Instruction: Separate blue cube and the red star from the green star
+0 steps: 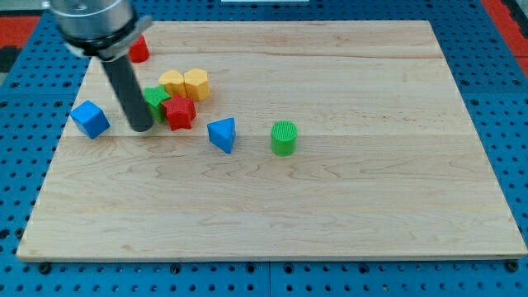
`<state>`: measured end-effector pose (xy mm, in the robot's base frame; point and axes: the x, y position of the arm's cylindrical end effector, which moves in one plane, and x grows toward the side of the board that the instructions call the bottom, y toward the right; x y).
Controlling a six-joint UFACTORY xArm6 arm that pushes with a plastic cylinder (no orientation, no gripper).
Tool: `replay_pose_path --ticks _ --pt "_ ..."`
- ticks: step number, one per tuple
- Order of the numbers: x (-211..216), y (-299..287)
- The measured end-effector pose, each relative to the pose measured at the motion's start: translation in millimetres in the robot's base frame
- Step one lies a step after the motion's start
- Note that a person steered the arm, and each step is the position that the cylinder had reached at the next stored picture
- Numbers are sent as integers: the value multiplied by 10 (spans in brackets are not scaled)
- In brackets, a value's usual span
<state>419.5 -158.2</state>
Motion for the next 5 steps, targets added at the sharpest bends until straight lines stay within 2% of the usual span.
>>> replay_pose_path --ticks 2,3,5 --pt "-385 743" --pt "-172 506" --pt "-499 1690"
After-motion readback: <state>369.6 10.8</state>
